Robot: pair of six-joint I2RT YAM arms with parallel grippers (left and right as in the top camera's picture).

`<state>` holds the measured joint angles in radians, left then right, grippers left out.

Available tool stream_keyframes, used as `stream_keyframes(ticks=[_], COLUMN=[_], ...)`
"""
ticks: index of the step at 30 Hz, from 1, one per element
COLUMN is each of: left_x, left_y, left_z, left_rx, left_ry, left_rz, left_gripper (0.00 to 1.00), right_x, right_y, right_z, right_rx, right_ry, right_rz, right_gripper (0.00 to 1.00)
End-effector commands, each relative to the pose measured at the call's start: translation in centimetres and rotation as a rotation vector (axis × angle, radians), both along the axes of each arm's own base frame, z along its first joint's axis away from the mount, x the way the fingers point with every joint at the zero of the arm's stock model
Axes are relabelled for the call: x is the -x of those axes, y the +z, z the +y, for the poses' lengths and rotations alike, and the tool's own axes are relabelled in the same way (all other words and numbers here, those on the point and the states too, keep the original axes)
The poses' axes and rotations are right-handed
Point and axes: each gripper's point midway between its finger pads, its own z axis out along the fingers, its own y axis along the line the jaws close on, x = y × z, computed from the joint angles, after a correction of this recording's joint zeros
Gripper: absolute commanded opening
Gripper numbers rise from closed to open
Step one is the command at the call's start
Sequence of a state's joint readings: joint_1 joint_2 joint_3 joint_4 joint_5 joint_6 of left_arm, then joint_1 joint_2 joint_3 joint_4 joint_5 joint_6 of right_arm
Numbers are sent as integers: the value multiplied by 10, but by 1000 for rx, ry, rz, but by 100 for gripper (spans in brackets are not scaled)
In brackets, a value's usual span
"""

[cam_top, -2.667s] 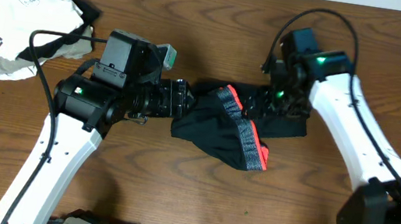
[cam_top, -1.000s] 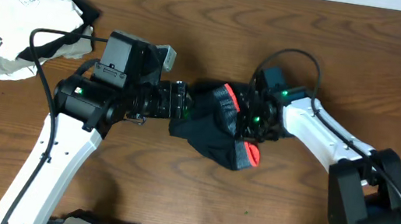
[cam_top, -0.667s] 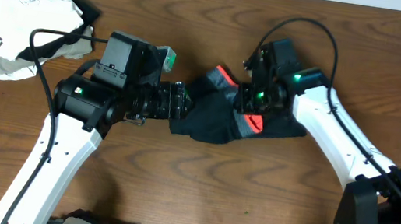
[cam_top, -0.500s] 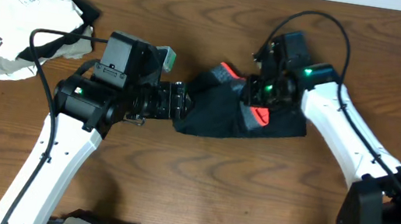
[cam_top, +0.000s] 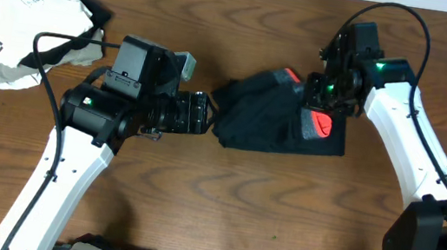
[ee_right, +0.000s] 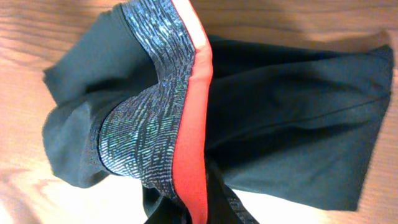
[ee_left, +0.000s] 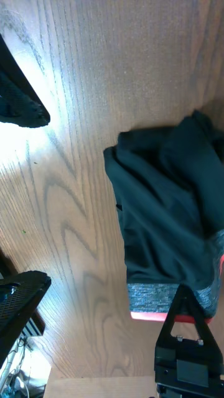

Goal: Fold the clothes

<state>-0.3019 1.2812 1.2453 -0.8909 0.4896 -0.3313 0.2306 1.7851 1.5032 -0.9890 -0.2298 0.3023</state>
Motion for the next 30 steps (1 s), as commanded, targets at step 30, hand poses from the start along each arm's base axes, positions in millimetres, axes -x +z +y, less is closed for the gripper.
stream_keyframes(ticks=[30], left_x=[-6], left_y=[-1], left_z=[6], left_rx=[-50], left_ry=[-15], left_rz=[-32], left_gripper=[76], right_x=[33], right_y=[76], right_z=[-121], right_rx=[325], right_ry=[-283], right_rz=[103], right_gripper=[1])
